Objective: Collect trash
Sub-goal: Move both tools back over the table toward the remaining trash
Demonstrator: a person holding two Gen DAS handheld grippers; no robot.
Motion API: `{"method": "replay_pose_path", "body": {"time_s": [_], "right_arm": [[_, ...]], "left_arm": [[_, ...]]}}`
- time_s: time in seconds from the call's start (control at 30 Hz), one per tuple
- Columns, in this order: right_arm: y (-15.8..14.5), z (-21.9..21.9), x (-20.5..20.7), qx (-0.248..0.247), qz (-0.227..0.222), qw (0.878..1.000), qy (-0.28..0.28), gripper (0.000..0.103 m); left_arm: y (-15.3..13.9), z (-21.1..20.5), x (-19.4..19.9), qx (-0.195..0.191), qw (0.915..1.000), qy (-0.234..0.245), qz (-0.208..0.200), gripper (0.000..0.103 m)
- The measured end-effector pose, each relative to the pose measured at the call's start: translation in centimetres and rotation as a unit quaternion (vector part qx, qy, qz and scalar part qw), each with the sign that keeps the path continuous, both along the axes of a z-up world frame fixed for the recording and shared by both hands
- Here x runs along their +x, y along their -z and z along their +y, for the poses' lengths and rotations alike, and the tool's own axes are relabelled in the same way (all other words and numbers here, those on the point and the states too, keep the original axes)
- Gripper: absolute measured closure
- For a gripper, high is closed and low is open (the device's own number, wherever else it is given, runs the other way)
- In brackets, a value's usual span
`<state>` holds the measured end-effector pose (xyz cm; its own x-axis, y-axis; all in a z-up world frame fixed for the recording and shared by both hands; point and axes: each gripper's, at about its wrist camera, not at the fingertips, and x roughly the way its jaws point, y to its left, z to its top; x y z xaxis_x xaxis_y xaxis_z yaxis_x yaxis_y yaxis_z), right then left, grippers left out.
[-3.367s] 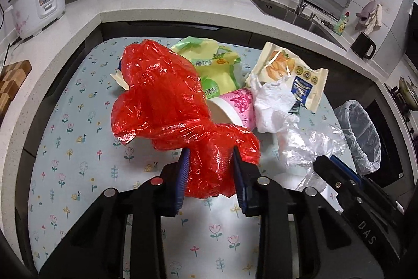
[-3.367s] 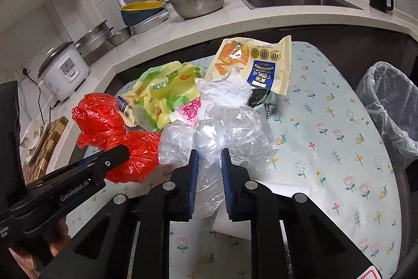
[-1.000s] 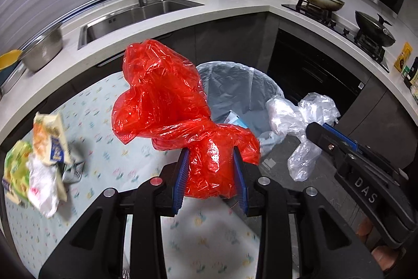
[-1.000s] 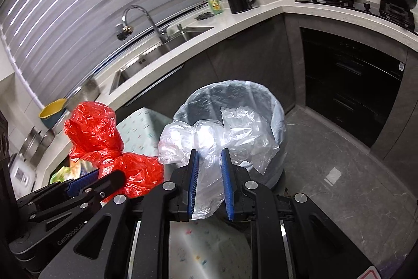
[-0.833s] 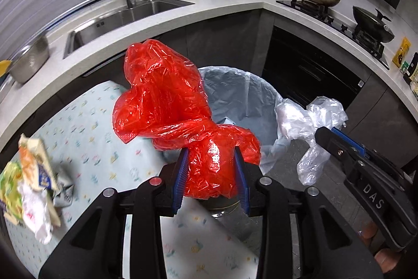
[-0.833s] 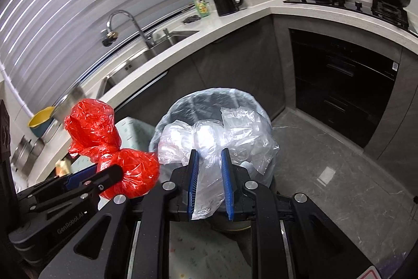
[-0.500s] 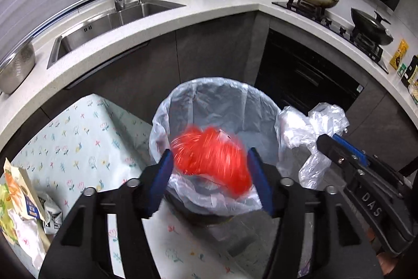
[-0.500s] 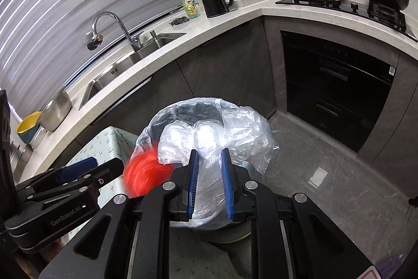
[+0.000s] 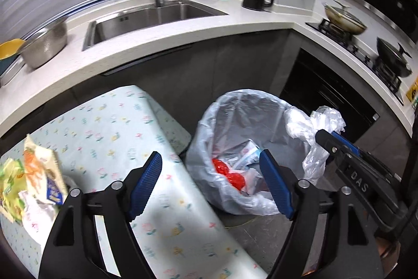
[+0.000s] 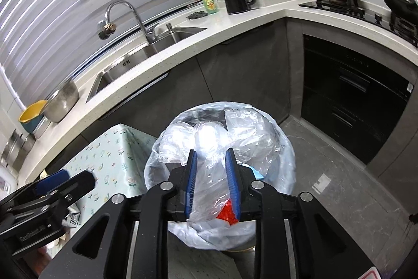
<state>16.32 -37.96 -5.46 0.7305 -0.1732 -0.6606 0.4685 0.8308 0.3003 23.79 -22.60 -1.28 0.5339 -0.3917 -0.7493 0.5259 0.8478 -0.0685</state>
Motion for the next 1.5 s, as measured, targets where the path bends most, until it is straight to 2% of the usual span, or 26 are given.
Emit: {"method": "replay_pose_path", "body": {"time_s": [0.13,0.27,0.47,0.77,1.0,1.17,1.5], "right_arm": [[-0.6,0.6,0.9,-0.010,-0.009,1.000,-0.004,0.051],[-1.5,1.1,1.8,-0.030,-0.012,0.999,-0.006,0.041],[-2.7,2.0,1.3,-0.023,-0.018,1.000,-0.004,0.039],[-4.1,6.9,-0.9,-0.018,-0.010,0.999,-0.037,0.037],[-6.0,12.4,-3.1,-0.019,-0.016,0.997,-0.077,0.032],[-6.7,16.4,-4.4,-0.017,-0.016,0.994,-0.109,0.031],[-5.4,24.1,-4.7,-0.011,0.006,0.985,-0.172,0.031]], "left_arm": [[-0.5,1.9,0.1,-0.005,0.9998,-0.019,-0.007,0.021],[-0.9,3.8,0.0,-0.011,0.9993,-0.036,-0.003,0.020],[-1.4,6.7,-0.4,-0.019,0.9981,-0.059,0.000,0.020],[-2.3,11.6,-1.8,-0.023,0.9954,-0.093,0.000,0.020],[-2.9,17.5,-3.8,-0.031,0.9907,-0.132,0.001,0.015],[-2.8,22.0,-5.3,-0.022,0.9872,-0.158,-0.003,0.015],[-0.6,30.5,-8.0,-0.012,0.9760,-0.217,0.017,0.015]]}}
